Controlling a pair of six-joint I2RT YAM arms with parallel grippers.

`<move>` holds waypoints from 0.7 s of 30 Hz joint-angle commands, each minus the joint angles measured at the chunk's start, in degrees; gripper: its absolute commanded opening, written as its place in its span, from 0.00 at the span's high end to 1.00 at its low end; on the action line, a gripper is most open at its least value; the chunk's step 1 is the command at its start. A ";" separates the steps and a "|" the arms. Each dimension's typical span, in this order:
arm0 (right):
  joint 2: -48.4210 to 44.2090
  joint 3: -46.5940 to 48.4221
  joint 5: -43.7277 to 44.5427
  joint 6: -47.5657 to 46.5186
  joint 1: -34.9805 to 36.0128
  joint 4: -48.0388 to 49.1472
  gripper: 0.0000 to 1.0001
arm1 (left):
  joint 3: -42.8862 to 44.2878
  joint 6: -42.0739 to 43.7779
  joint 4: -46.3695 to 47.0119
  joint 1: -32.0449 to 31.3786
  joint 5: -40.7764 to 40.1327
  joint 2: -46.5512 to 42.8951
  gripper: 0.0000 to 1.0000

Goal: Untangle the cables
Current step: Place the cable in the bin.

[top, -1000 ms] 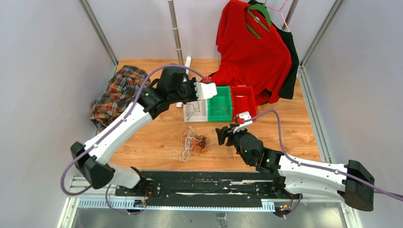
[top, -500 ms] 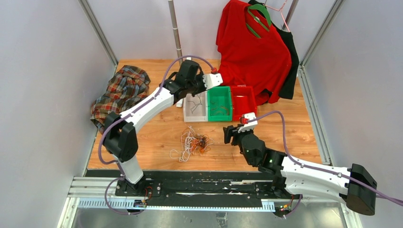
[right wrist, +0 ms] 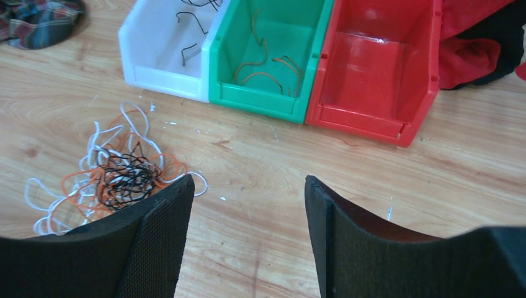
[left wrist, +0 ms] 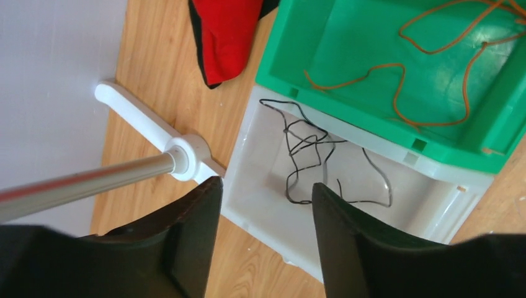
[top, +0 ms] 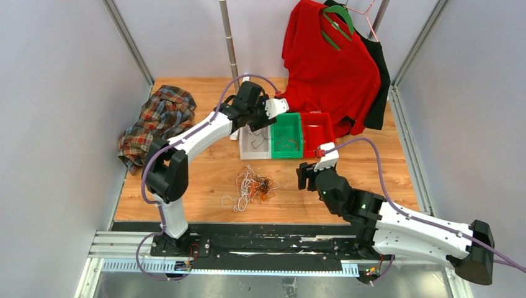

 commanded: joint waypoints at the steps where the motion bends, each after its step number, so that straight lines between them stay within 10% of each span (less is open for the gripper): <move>1: -1.64 6.00 -4.55 1.49 -1.50 -13.16 0.35 | 3.65 0.12 -6.62 0.39 1.69 -1.65 0.33; 11: -0.43 8.98 -3.98 -0.27 -1.50 -17.25 0.34 | 2.89 -3.32 -22.99 3.49 10.18 -11.02 0.13; 21: 5.23 3.47 -6.05 -2.25 -1.57 -2.35 0.34 | -21.63 4.99 -31.85 3.93 19.53 -26.57 0.14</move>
